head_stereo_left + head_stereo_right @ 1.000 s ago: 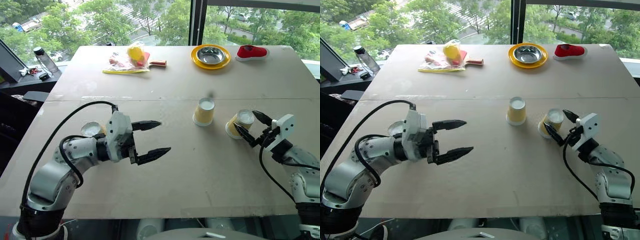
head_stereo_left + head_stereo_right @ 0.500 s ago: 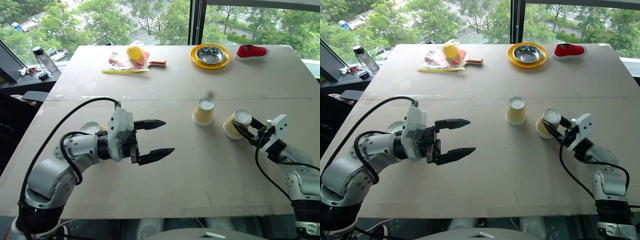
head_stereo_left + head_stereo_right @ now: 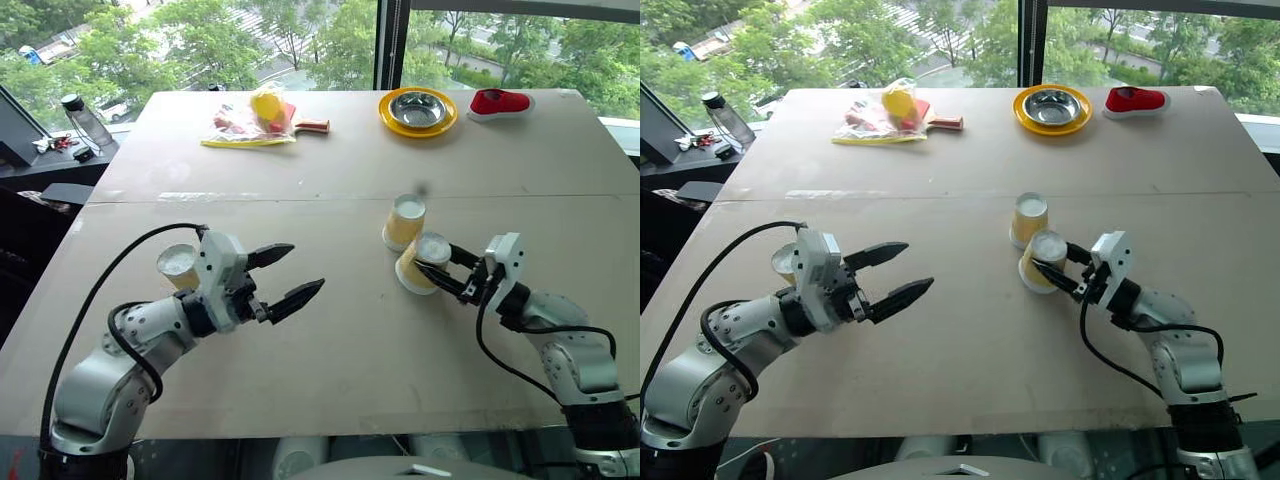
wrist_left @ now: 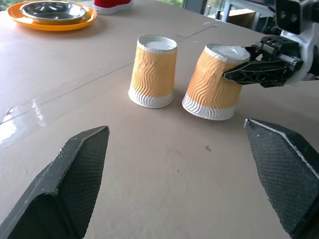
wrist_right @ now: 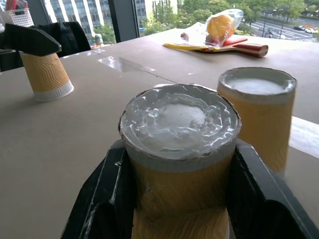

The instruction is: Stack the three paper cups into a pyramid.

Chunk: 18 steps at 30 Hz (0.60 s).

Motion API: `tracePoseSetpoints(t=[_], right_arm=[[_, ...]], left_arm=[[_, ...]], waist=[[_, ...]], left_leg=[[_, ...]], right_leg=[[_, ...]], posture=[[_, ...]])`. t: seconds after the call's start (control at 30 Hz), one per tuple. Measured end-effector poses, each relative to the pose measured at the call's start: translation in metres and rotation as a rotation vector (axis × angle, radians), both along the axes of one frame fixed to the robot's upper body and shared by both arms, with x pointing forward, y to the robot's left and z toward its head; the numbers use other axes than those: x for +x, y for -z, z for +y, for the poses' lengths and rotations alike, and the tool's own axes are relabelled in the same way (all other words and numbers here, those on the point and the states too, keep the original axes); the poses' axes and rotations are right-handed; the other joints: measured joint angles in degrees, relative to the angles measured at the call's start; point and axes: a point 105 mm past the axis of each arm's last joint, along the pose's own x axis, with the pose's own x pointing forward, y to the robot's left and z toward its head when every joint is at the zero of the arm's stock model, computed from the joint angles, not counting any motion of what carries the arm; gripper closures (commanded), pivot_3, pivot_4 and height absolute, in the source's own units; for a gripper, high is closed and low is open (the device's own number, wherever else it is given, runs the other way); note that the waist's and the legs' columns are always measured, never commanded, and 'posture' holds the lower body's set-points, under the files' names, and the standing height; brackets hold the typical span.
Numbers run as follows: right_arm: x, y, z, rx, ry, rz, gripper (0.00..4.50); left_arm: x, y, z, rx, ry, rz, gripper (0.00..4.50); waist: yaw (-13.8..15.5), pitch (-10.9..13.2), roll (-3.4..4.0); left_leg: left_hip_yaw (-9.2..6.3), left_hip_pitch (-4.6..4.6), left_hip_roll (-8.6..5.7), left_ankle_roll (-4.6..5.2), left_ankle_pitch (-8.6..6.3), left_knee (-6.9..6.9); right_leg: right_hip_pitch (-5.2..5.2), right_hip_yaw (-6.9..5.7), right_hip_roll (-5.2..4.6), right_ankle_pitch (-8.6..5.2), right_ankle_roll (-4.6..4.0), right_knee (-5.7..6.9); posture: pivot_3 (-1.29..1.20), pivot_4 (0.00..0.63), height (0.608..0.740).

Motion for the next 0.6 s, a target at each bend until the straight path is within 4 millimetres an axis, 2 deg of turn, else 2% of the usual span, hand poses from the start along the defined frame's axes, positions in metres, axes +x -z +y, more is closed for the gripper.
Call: tracePoseSetpoints(t=[0.03, 0.2, 0.37, 0.43, 0.6], right_arm=[[0.004, -0.002, 0.014, 0.0, -0.019, -0.015, 2.83], [0.026, -0.007, 0.056, -0.024, -0.042, -0.055, 2.83], [0.047, -0.004, 0.092, -0.076, -0.045, -0.044, 2.83], [0.054, -0.006, 0.1, -0.076, -0.032, -0.037, 2.83], [0.058, -0.01, 0.108, -0.075, -0.034, -0.04, 0.45]], left_arm=[[-0.001, 0.0, 0.001, 0.003, -0.012, 0.0, 0.0], [-0.004, -0.002, 0.008, 0.017, -0.042, -0.016, 0.0], [-0.004, -0.004, 0.014, 0.026, -0.065, -0.03, 0.0], [-0.004, -0.003, 0.014, 0.024, -0.067, -0.029, 0.0], [-0.005, -0.004, 0.014, 0.021, -0.069, -0.033, 0.0]], waist=[[-0.04, 0.02, -0.04], [0.12, 0.06, -0.1], [0.01, 0.06, -0.12], [-0.07, 0.05, -0.14], [-0.02, 0.04, -0.14]], left_leg=[[0.0, 0.0, -0.01, 0.0, 0.0, 0.0], [0.0, -0.06, -0.03, -0.02, 0.01, 0.01], [0.01, -0.49, -0.03, -0.12, 0.07, 0.03], [-0.02, -0.77, -0.04, -0.41, 0.24, 0.04], [-0.03, -0.82, -0.03, -0.39, 0.23, 0.03]], right_leg=[[-0.01, -0.01, 0.0, 0.0, 0.0, 0.02], [-0.12, -0.02, -0.01, 0.0, 0.0, 0.03], [-0.59, -0.02, -0.01, 0.01, 0.0, 0.15], [-0.89, -0.04, 0.0, 0.02, 0.0, 0.21], [-0.92, -0.06, -0.01, 0.02, 0.01, 0.17]], posture=[[0.0, 0.15, 0.74], [0.0, 0.15, 0.74], [0.0, 0.15, 0.74], [0.0, 0.15, 0.74], [0.0, 0.15, 0.74]])
